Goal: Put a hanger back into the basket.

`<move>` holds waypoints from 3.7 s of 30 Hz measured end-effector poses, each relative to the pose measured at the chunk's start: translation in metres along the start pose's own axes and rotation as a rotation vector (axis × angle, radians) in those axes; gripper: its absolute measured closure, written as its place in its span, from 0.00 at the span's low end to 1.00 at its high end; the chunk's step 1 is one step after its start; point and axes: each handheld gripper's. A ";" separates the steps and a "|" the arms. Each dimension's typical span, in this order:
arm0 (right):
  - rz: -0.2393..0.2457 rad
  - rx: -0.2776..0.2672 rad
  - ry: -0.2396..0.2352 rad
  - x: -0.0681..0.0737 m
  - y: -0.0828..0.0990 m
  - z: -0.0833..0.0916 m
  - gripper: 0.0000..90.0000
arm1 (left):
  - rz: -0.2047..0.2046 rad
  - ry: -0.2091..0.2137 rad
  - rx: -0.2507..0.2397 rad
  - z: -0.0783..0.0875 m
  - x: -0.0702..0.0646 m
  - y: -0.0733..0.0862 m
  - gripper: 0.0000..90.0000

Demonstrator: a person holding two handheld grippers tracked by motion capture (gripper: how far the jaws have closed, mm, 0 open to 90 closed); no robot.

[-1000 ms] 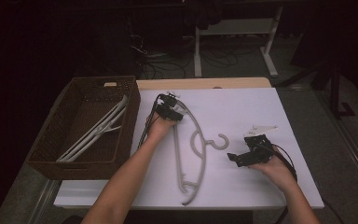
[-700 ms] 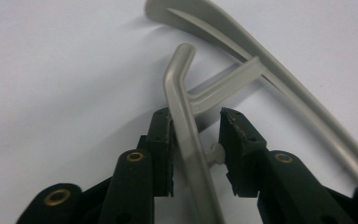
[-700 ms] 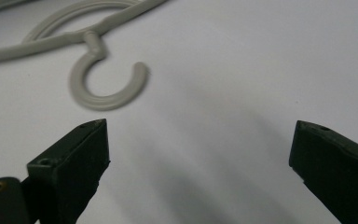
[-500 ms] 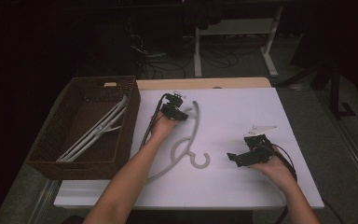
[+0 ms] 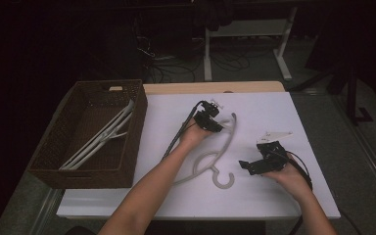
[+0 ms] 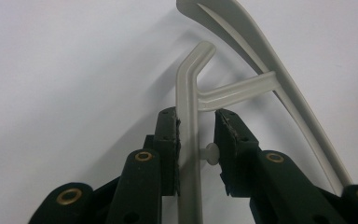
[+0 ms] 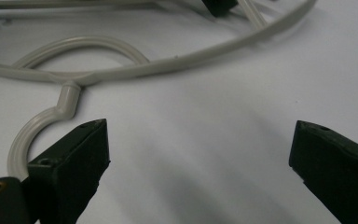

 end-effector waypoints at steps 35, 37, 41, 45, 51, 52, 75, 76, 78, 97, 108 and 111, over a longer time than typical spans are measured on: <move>-0.004 0.019 -0.028 -0.005 -0.032 -0.012 0.20 | -0.041 0.170 -0.222 0.131 -0.024 0.131 0.16; -0.009 0.012 -0.034 -0.007 -0.039 -0.015 0.30 | -0.042 0.176 -0.232 0.136 -0.028 0.139 0.16; -0.014 0.000 -0.043 -0.014 -0.056 -0.026 0.55 | -0.057 0.189 -0.235 0.140 -0.034 0.152 0.15; -0.020 0.008 -0.031 -0.020 -0.075 -0.043 0.76 | -0.073 0.204 -0.230 0.140 -0.039 0.161 0.11; -0.021 0.052 -0.004 -0.031 -0.103 -0.073 0.99 | -0.095 0.219 -0.231 0.138 -0.044 0.163 0.07; -0.026 0.059 0.000 -0.032 -0.106 -0.076 0.99 | -0.096 0.219 -0.234 0.138 -0.044 0.162 0.06; -0.005 0.200 0.069 -0.042 -0.124 -0.127 0.99 | -0.174 0.201 -0.159 0.131 -0.051 0.162 0.09; -0.007 0.202 0.069 -0.042 -0.124 -0.127 0.99 | -0.178 0.196 -0.158 0.130 -0.050 0.162 0.11; -0.006 0.203 0.069 -0.042 -0.124 -0.128 0.99 | -0.188 0.198 -0.138 0.129 -0.049 0.162 0.19; -0.014 0.205 0.065 -0.043 -0.124 -0.129 0.99 | -0.262 0.217 0.052 0.106 -0.057 0.146 0.86; -0.023 0.082 0.049 -0.045 -0.129 -0.075 0.74 | -0.221 0.190 0.022 0.115 -0.050 0.140 0.91; -0.016 0.051 0.046 -0.045 -0.126 -0.052 0.65 | -0.205 0.187 0.012 0.118 -0.047 0.137 0.91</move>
Point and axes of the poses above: each handheld gripper's, and its own axes: z roughly backward along the jaws, y roughly out of its underside, x roughly to its left, and after that the axes turned 1 degree about z, right-handed
